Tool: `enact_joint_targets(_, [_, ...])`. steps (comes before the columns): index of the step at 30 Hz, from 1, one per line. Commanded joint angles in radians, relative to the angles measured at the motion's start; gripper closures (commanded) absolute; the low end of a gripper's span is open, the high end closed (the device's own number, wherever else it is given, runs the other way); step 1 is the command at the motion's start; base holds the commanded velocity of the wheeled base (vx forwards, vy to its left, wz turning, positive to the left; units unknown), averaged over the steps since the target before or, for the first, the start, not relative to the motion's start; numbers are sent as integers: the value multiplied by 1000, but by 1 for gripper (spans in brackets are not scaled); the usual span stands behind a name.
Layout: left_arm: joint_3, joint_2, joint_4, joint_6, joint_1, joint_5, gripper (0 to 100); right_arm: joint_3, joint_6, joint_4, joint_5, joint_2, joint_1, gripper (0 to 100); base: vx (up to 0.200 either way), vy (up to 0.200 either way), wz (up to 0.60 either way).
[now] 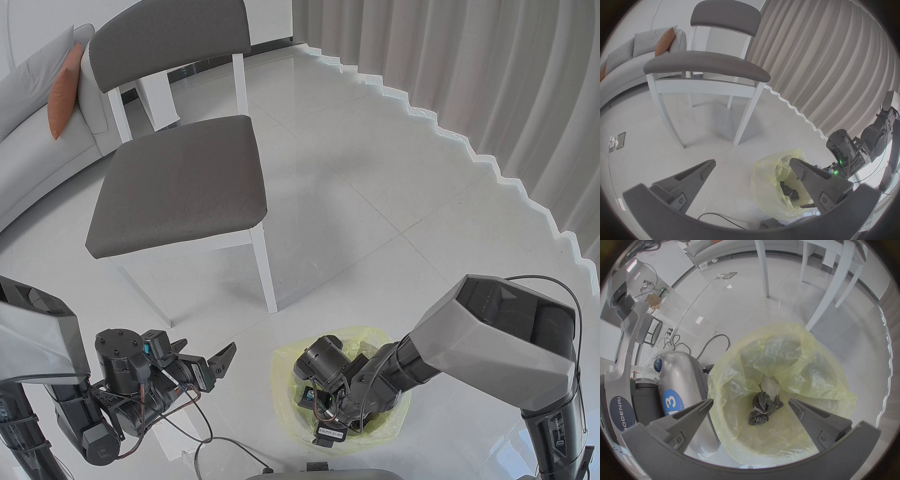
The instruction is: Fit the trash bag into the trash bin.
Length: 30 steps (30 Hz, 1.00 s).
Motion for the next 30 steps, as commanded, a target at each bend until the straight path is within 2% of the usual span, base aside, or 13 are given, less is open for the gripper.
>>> enact_joint_targets(1, [1, -6, -18, -1, -4, 6, 0, -4, -2, 1, 1, 14, 14, 0, 0, 0, 0])
enact_joint_targets(5, [2, -13, -18, -6, -9, 14, 0, 20, 1, -7, 4, -10, 14, 0, 0, 0, 0])
enact_joint_targets(12, [4, -56, -18, -8, -9, 14, 0, 99, 3, -1, 5, -242, 11, 0, 0, 0, 0])
enact_joint_targets(13, [2, -95, -18, -8, -9, 14, 0, 132, 11, 1, 5, -332, -13, 0, 0, 0, 0])
enact_joint_targets(17, [-1, -139, -18, -6, -15, 14, 0, 159, 17, -2, 1, -423, -73, 0, 0, 0, 0])
enact_joint_targets(18, [-1, -161, -18, -6, -19, 16, 0, 195, 38, -7, -1, -501, -104, 0, 0, 0, 0])
enact_joint_targets(21, [7, -171, -18, 0, -21, 16, 0, 240, 77, -8, -13, -601, -132, 0, 0, 0, 0])
enact_joint_targets(23, [7, -147, -18, 3, -30, 14, 0, 270, 97, -8, -47, -687, -175, 0, 0, 0, 0])
enact_joint_targets(27, [-29, -27, -18, 6, -42, 14, 0, 304, 101, -8, -53, -809, -253, 0, 0, 0, 0])
enact_joint_targets(30, [-125, 77, -18, 12, -58, 2, 0, 330, 104, -7, -52, -912, -326, 0, 0, 0, 0])
